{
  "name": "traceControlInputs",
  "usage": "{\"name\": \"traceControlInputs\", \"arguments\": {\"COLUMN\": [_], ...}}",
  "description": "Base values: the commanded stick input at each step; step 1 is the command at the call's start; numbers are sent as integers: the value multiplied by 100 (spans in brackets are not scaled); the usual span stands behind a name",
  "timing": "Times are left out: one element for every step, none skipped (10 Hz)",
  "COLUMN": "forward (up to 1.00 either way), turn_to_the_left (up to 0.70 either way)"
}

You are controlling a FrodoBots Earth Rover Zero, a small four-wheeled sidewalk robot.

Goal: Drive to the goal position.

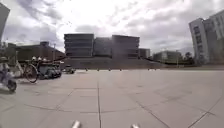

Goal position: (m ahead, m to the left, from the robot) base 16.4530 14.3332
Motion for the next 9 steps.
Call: {"name": "traceControlInputs", "arguments": {"forward": [70,70,70,70,70,70,70,70,70], "turn_to_the_left": [0,0,0,0,0,0,0,0,0]}}
